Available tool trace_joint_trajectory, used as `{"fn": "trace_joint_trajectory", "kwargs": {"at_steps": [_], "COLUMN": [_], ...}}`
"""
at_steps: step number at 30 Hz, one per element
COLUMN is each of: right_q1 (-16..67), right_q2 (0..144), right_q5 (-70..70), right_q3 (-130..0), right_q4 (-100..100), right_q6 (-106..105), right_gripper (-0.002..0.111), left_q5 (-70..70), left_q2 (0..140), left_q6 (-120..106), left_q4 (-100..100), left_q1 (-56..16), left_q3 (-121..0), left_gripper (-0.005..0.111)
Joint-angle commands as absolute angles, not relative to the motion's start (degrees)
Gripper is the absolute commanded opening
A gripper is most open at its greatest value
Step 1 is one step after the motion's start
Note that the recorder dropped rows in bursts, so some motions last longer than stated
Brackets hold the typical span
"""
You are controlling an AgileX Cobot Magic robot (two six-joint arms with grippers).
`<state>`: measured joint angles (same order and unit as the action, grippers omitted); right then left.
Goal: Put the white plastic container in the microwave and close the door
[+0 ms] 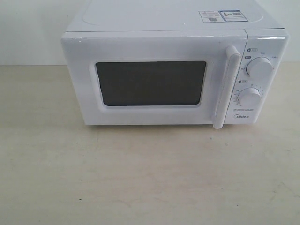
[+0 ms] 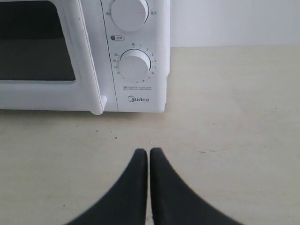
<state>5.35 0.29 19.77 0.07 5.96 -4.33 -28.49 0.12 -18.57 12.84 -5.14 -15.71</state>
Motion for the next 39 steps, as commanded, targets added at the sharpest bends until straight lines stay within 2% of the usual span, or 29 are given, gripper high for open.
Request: {"fn": "trace_joint_trajectory", "kwargs": {"at_steps": [1,4,13,19,39], "right_q1": [5.21,5.21,5.21,5.21,5.21], "right_q2": [0.0,0.0,0.0,0.0,0.0], "right_q5": [19.63,19.63,19.63,19.63,19.63], "right_q3": [0.0,0.0,0.0,0.0,0.0], "right_q4": [5.76,5.76,5.76,5.76,5.76], "right_q6": [-4.38,-4.38,-4.38,-4.38,-4.38], "right_gripper": [0.0,0.0,0.0,0.0,0.0], "left_q5": [-19.67,-16.42,-16.52,-16.52,-20.68], "left_q2": [0.0,0.0,0.0,0.0,0.0], "left_q6": [-16.89,-5.93,-4.43,5.79,5.79], "left_q4": [12.04,12.04,6.05,0.62,0.65], "left_q1": [-4.86,-4.86,-4.86,-4.62,-4.62], "left_q3": [-10.81,-6.85,-5.47,0.0,0.0], "left_gripper": [0.004,0.004,0.004,0.004,0.004]}}
